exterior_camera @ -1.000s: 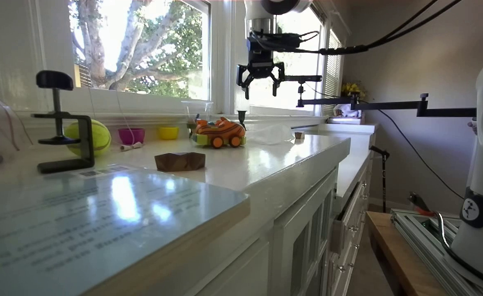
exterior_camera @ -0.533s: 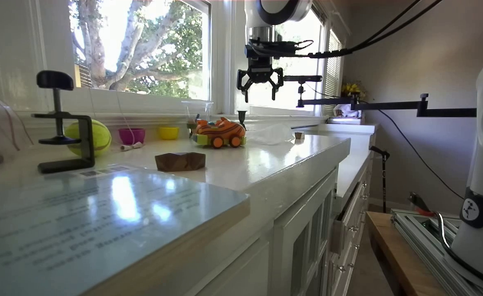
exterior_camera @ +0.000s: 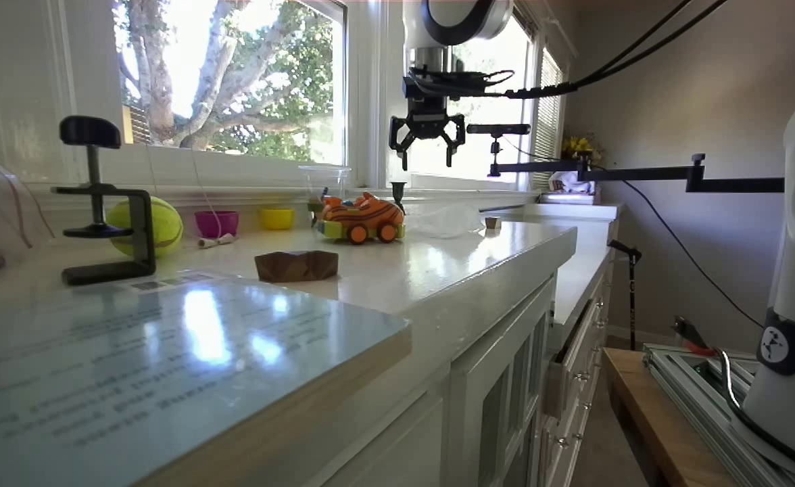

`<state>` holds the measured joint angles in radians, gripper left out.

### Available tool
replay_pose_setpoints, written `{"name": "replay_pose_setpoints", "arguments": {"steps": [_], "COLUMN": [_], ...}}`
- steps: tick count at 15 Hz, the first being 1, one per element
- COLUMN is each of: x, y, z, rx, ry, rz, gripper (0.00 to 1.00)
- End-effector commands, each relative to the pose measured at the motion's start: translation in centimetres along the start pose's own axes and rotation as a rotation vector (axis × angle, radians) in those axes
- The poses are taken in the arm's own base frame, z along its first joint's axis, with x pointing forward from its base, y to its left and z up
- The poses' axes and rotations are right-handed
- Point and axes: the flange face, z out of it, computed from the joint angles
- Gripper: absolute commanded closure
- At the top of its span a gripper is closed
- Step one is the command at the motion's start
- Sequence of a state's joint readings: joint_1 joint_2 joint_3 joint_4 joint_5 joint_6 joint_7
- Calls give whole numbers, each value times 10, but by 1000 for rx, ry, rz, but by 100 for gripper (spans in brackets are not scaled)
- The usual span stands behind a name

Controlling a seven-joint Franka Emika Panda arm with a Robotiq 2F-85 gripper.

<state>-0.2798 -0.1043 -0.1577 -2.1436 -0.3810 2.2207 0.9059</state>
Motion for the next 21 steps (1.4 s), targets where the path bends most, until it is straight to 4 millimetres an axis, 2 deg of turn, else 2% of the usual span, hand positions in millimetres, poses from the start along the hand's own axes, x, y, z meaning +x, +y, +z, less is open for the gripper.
{"name": "replay_pose_setpoints", "arguments": {"steps": [1,3,10,14,21], "x": [1,-2,-5,-10,-10], "y": [-7,-14,-32,-33,-29], "z": [5,12,17,21,37], "rx": [71,87,34,26,14], "ry": [-53,-66,163,228,199], "rz": [2,-10,-233,-300,-285], "gripper": [0,0,0,0,0]}}
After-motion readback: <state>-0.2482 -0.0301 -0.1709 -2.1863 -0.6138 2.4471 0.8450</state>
